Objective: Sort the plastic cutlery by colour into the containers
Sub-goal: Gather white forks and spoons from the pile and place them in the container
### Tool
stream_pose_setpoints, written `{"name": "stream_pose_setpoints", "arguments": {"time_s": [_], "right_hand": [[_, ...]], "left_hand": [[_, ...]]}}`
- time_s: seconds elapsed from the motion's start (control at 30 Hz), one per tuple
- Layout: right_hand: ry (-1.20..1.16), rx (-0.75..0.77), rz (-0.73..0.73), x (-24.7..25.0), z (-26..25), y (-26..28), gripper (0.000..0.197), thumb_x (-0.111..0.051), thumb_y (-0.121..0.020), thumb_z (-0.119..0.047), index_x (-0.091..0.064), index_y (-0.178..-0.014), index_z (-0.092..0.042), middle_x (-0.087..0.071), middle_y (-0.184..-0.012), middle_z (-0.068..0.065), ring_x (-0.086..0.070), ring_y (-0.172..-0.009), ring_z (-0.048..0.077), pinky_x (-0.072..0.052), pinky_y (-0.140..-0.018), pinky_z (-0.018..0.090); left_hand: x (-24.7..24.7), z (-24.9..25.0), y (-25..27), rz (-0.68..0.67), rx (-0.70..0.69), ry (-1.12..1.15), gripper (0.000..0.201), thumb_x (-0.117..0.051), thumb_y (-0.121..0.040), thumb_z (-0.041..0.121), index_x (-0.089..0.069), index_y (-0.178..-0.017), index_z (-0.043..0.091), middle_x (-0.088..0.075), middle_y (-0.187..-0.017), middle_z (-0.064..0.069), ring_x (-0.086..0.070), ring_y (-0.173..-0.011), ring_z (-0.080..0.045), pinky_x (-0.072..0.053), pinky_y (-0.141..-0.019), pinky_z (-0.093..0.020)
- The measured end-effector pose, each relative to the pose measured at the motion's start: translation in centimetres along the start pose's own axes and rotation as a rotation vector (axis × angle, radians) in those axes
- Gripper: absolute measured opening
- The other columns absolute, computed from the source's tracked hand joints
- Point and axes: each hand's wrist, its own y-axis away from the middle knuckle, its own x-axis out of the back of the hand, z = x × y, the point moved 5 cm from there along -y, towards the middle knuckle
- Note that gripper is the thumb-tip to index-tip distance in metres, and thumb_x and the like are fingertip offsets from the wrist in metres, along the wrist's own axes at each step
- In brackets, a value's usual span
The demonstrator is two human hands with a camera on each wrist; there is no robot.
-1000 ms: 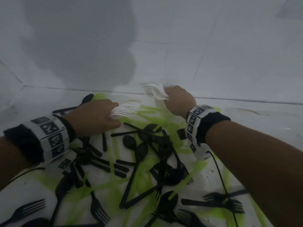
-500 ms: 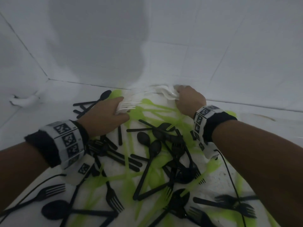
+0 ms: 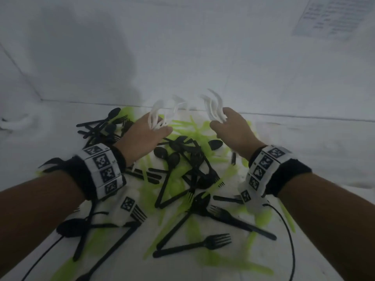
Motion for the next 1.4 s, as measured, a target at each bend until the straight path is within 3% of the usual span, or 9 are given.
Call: {"name": "stream_pose_setpoints", "arguments": {"time_s": [0.1, 0.27, 0.37, 0.6, 0.7, 1.03, 1.1, 1.23, 1.4], "right_hand": [[-0.192, -0.086, 0.025, 0.7, 2.5, 3.7, 0.031, -0.057, -0.09, -0.025, -0.062, -0.114, -0.007, -0.061, -0.087, 0.009, -0.054, -0.073, 0.02, -0.046, -0.066, 0.037], [-0.466, -0.213, 0.063, 1.6, 5.5, 8.5, 0.016, -0.057, -0.099, -0.028, -0.062, -0.109, -0.018, -0.043, -0.065, -0.004, -0.041, -0.057, 0.012, -0.037, -0.056, 0.027], [-0.483, -0.238, 0.045, 2.0, 6.5, 10.8, 0.022, -0.064, -0.098, -0.038, -0.057, -0.098, -0.017, -0.039, -0.054, -0.011, -0.037, -0.049, 0.01, -0.036, -0.054, 0.026], [-0.68, -0.198, 0.038, 2.4, 6.6, 15.0, 0.006, -0.056, -0.097, -0.016, -0.054, -0.095, -0.011, -0.052, -0.063, -0.002, -0.044, -0.057, 0.014, -0.039, -0.049, 0.023], [-0.775, -0.276, 0.036, 1.7, 6.5, 16.2, 0.01, -0.059, -0.1, -0.022, -0.06, -0.099, -0.012, -0.053, -0.067, -0.003, -0.049, -0.063, 0.011, -0.045, -0.061, 0.028], [-0.979, -0.233, -0.047, -0.9, 2.1, 17.2, 0.029, -0.068, -0.1, -0.027, -0.066, -0.11, 0.0, -0.062, -0.081, 0.015, -0.057, -0.068, 0.03, -0.049, -0.057, 0.035], [-1.042, -0.274, -0.059, -1.2, 1.5, 17.0, 0.032, -0.071, -0.097, -0.026, -0.066, -0.11, 0.004, -0.065, -0.08, 0.017, -0.06, -0.067, 0.031, -0.053, -0.065, 0.041], [-1.118, -0.285, -0.14, -1.7, 1.0, 16.7, 0.028, -0.069, -0.098, -0.025, -0.065, -0.106, 0.001, -0.055, -0.064, 0.01, -0.053, -0.05, 0.021, -0.051, -0.05, 0.033], [-1.214, -0.313, -0.278, -2.0, 0.3, 16.3, 0.031, -0.061, -0.102, -0.026, -0.055, -0.078, -0.007, -0.042, -0.062, 0.013, -0.047, -0.05, 0.028, -0.049, -0.056, 0.039]], "left_hand": [[-1.3, 0.9, 1.8, -0.045, -0.019, 0.003, 0.044, -0.061, -0.099, 0.039, -0.037, -0.066, 0.023, -0.036, -0.059, 0.009, -0.038, -0.056, -0.011, -0.032, -0.064, -0.034], [-1.9, 1.1, 5.6, 0.02, 0.042, 0.025, 0.041, -0.059, -0.101, 0.025, -0.06, -0.075, -0.007, -0.058, -0.058, -0.004, -0.055, -0.054, -0.012, -0.047, -0.067, -0.031], [-2.6, 1.5, 8.1, 0.036, 0.058, 0.084, 0.028, -0.058, -0.102, 0.018, -0.065, -0.087, -0.004, -0.066, -0.066, 0.0, -0.062, -0.059, -0.014, -0.053, -0.068, -0.03], [-6.6, 3.2, 13.6, 0.032, 0.042, 0.127, 0.02, -0.062, -0.1, 0.016, -0.061, -0.082, 0.006, -0.061, -0.068, -0.005, -0.049, -0.056, -0.016, -0.043, -0.054, -0.027], [-7.9, 3.4, 15.0, 0.093, 0.068, 0.127, 0.028, -0.065, -0.099, 0.02, -0.063, -0.081, -0.001, -0.064, -0.069, -0.005, -0.051, -0.055, -0.013, -0.044, -0.054, -0.025], [-11.0, 5.4, 15.1, 0.122, -0.061, -0.016, 0.016, -0.067, -0.095, 0.034, -0.07, -0.11, 0.029, -0.074, -0.1, 0.014, -0.069, -0.094, -0.005, -0.057, -0.085, -0.034], [-11.1, 5.6, 14.8, 0.104, -0.049, 0.1, 0.013, -0.067, -0.096, 0.036, -0.072, -0.105, 0.027, -0.076, -0.092, 0.012, -0.071, -0.086, -0.006, -0.057, -0.077, -0.031], [-10.8, 5.5, 14.2, 0.032, -0.01, 0.223, 0.022, -0.065, -0.1, 0.029, -0.073, -0.092, 0.01, -0.067, -0.07, -0.003, -0.059, -0.059, -0.015, -0.049, -0.055, -0.031], [-10.0, 4.6, 13.3, -0.083, 0.043, 0.339, 0.03, -0.058, -0.104, 0.029, -0.075, -0.099, 0.005, -0.076, -0.085, -0.012, -0.071, -0.077, -0.027, -0.06, -0.071, -0.035]]}}
